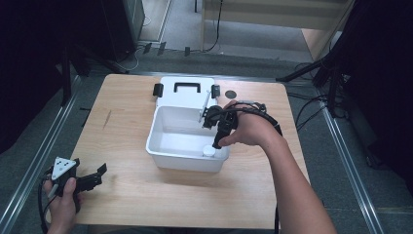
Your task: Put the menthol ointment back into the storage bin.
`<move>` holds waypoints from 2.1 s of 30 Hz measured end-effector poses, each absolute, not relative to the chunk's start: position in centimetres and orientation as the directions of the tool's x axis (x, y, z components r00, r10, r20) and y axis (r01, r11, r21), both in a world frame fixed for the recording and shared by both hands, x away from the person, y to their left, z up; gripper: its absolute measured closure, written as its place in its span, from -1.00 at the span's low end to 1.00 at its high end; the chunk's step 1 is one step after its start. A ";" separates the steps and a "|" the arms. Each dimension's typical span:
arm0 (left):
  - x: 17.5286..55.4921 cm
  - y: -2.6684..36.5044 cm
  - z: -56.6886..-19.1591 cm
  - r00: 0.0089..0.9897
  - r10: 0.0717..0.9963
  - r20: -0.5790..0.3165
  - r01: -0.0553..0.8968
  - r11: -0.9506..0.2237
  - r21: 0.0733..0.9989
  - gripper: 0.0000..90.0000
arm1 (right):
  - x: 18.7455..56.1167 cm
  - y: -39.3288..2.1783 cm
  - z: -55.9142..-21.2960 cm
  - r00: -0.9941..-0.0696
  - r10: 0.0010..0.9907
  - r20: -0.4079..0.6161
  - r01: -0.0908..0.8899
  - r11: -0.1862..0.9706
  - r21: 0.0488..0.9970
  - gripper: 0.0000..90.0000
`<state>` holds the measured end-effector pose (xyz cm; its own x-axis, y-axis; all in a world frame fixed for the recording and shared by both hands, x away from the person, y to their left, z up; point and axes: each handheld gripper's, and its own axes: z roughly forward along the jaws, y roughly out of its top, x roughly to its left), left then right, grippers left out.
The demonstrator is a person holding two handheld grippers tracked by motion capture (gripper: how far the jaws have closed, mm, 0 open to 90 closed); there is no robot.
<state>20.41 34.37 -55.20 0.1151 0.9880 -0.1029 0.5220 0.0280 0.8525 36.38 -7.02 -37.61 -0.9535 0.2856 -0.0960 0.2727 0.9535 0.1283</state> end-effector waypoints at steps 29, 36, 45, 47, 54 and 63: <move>20.4 34.3 -55.2 0.114 0.989 -0.098 0.521 0.024 0.853 -0.96 | 34.0 -16.9 -39.0 -0.896 0.436 -0.088 0.409 0.885 0.222 -0.16; 20.4 34.3 -55.2 0.114 0.989 -0.097 0.521 0.024 0.853 -0.96 | 33.7 -19.1 -41.2 -0.863 0.499 -0.080 0.456 0.838 0.301 -0.16; 20.4 34.3 -55.2 0.111 0.989 -0.097 0.521 0.025 0.853 -0.96 | 33.2 -21.5 -43.4 -0.795 0.600 -0.090 0.504 0.736 0.453 -0.18; 20.4 34.3 -55.2 0.111 0.989 -0.099 0.521 0.027 0.853 -0.96 | 33.0 -22.4 -44.1 -0.766 0.633 -0.118 0.494 0.695 0.522 -0.21; 20.4 34.3 -55.2 0.110 0.989 -0.101 0.521 0.029 0.853 -0.96 | 32.1 -24.1 -46.1 -0.709 0.693 -0.133 0.441 0.583 0.683 -0.27; 20.4 34.3 -55.2 0.109 0.989 -0.100 0.522 0.029 0.853 -0.96 | 30.2 -26.3 -48.3 -0.625 0.779 -0.045 0.433 0.394 0.811 -0.42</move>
